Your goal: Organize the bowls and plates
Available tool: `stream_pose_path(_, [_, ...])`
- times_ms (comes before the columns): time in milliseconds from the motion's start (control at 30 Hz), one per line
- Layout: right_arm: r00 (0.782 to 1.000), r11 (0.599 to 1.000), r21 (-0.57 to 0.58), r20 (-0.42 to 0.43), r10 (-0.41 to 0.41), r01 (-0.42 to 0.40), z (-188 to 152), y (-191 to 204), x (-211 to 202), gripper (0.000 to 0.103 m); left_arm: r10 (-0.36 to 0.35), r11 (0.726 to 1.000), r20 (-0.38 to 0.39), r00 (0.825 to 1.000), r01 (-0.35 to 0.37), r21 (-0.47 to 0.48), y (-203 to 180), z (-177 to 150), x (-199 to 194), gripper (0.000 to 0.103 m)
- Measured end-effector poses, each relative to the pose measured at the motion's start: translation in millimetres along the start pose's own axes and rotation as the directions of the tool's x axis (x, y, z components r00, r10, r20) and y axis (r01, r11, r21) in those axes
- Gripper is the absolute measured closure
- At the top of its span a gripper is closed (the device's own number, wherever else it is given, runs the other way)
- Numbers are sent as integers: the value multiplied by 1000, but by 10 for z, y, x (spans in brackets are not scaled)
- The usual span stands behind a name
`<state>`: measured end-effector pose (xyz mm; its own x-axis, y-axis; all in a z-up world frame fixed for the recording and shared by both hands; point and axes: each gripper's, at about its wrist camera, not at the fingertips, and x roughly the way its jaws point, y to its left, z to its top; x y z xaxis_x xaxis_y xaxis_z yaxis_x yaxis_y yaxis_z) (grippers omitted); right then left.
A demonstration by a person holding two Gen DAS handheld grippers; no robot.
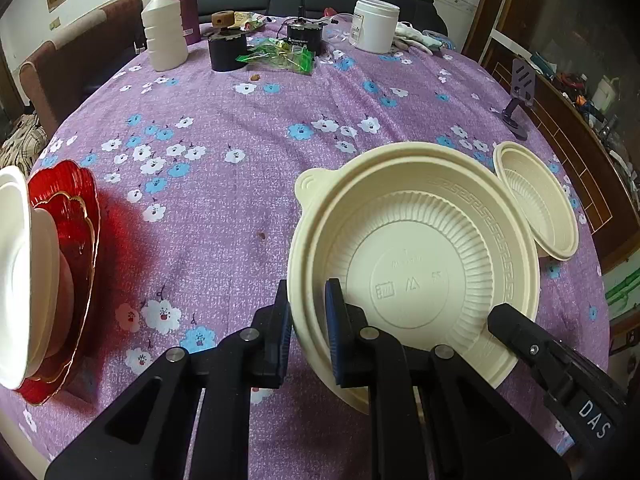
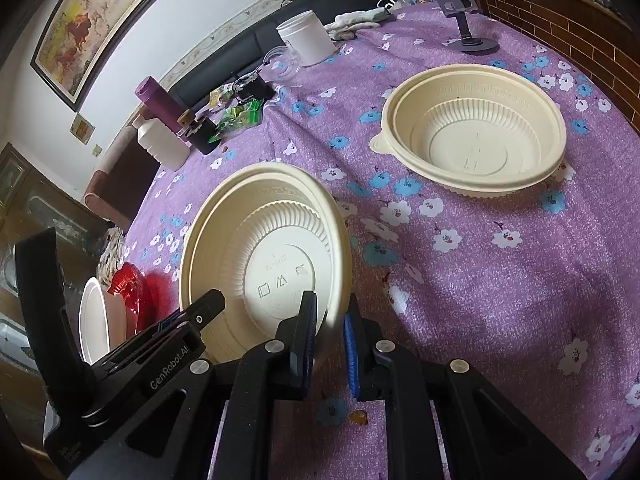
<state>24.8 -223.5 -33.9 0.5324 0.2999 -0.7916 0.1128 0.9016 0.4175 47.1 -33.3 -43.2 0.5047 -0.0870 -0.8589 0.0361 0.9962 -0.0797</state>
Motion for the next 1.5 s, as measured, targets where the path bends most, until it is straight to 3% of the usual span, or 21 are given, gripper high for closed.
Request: stream_pose_path(1500, [1000, 1000, -13, -7, 18, -18, -36, 54, 4, 90, -4, 1000, 3, 1000, 4, -12, 79, -67, -60, 90])
